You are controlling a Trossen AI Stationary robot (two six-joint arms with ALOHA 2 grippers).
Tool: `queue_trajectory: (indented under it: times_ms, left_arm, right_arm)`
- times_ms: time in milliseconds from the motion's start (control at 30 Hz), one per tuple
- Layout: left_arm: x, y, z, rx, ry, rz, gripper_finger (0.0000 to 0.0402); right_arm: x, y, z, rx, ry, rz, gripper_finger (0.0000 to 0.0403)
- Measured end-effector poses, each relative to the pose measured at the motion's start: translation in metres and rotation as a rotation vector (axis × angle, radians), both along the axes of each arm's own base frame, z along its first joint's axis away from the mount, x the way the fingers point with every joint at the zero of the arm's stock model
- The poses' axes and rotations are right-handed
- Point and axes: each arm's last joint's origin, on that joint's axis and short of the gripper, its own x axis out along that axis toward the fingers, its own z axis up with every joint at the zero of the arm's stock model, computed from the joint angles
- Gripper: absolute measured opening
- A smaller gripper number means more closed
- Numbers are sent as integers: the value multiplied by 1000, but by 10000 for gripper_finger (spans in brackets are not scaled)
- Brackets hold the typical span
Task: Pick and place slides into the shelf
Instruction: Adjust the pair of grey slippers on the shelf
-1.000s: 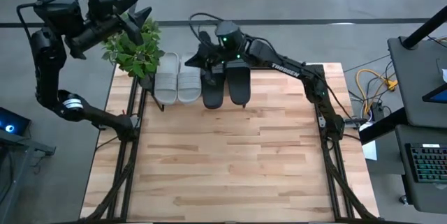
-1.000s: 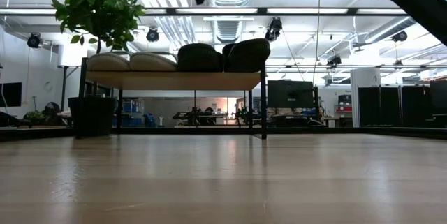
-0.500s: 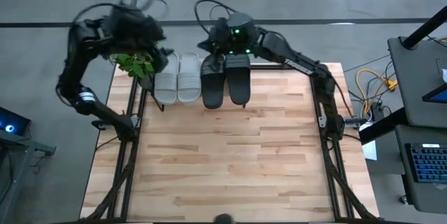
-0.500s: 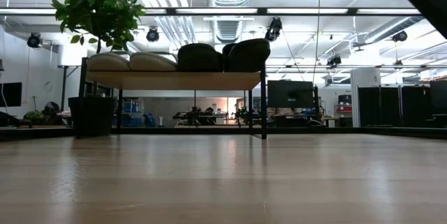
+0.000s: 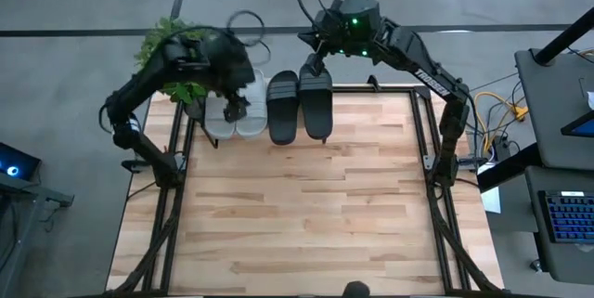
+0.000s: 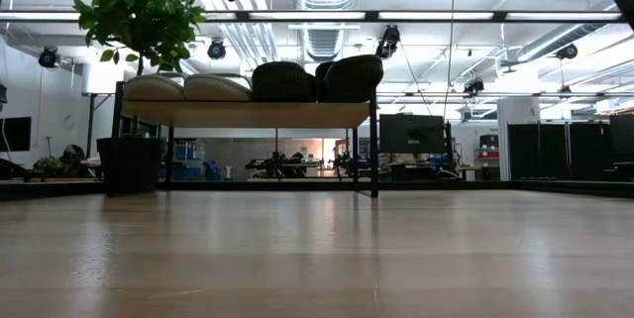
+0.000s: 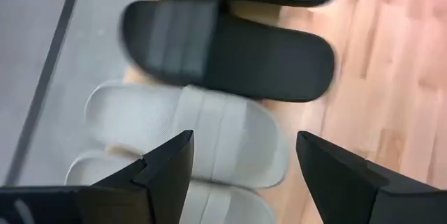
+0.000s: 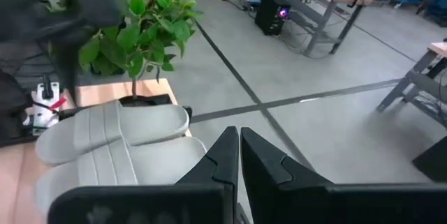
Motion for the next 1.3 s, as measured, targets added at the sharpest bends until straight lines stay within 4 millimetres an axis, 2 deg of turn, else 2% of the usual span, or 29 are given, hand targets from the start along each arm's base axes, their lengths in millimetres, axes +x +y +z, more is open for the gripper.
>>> queue_trajectory:
  times_ms: [167,267,400,467,667,767,867,1033,1300]
  left_arm:
    - [9,-14,-14,96,106,-25,238]
    - [5,-28,-16,184,135,4,238]
    - [0,-51,-24,181,138,-15,238]
    - [2,-61,-36,228,190,-28,238]
    - [2,-87,-88,520,406,-48,238]
    - [-1,-95,-110,550,448,-27,238]
    - [-6,-100,-123,537,436,23,238]
    - [-20,-108,-128,585,336,129,238]
    - [-52,-118,-116,548,183,124,238]
  right_arm:
    - [-6,-10,-7,35,57,-32,9]
    - [-5,-17,-16,80,88,-59,9]
    - [-4,-23,-21,108,98,-77,9]
    - [-3,-24,-22,109,100,-78,9]
    - [-2,-24,-23,112,101,-77,9]
    - [-2,-24,-23,117,99,-80,9]
    - [-2,-24,-23,117,98,-80,9]
    - [-2,-24,-23,117,99,-80,9]
    - [-14,-32,-20,44,152,-122,9]
